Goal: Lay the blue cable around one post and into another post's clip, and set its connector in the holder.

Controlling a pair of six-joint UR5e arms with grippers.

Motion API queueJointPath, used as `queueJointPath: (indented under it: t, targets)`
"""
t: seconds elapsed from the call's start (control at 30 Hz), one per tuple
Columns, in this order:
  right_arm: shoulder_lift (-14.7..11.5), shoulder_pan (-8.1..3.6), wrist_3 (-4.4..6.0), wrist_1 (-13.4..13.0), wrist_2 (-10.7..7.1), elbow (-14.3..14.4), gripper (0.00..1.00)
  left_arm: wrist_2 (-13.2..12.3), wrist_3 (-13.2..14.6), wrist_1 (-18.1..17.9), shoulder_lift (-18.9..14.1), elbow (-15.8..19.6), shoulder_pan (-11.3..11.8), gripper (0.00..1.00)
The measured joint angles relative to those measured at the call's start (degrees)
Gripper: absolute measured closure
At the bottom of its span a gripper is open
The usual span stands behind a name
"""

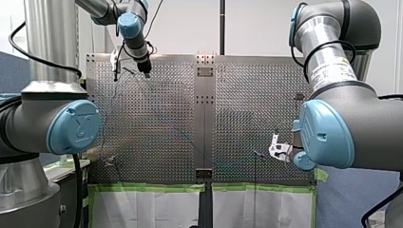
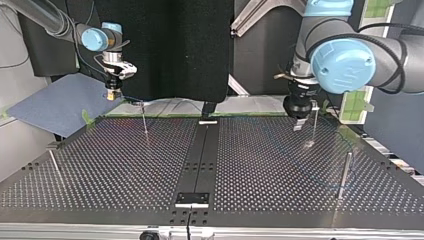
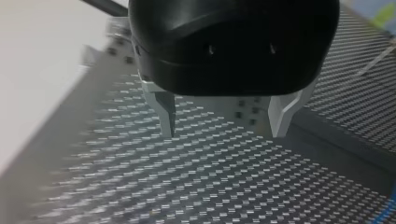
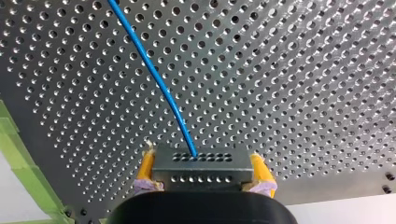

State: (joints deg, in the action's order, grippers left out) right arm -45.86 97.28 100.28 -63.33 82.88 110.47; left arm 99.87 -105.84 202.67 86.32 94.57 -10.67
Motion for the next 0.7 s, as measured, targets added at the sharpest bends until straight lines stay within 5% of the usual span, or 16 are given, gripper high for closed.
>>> queueJointPath:
  t: [0.23, 0.7]
  targets:
    - [0.02, 0.02, -0.14, 0.21, 0.01, 0.00, 1.00, 1.56, 3.34, -3.49, 3.49, 3.49, -3.49, 0.00]
    - [0.01, 0.01, -0.50, 0.22, 0.01, 0.01, 1.00, -4.53, 0.58, -10.22, 10.23, 10.25, -10.24, 0.00]
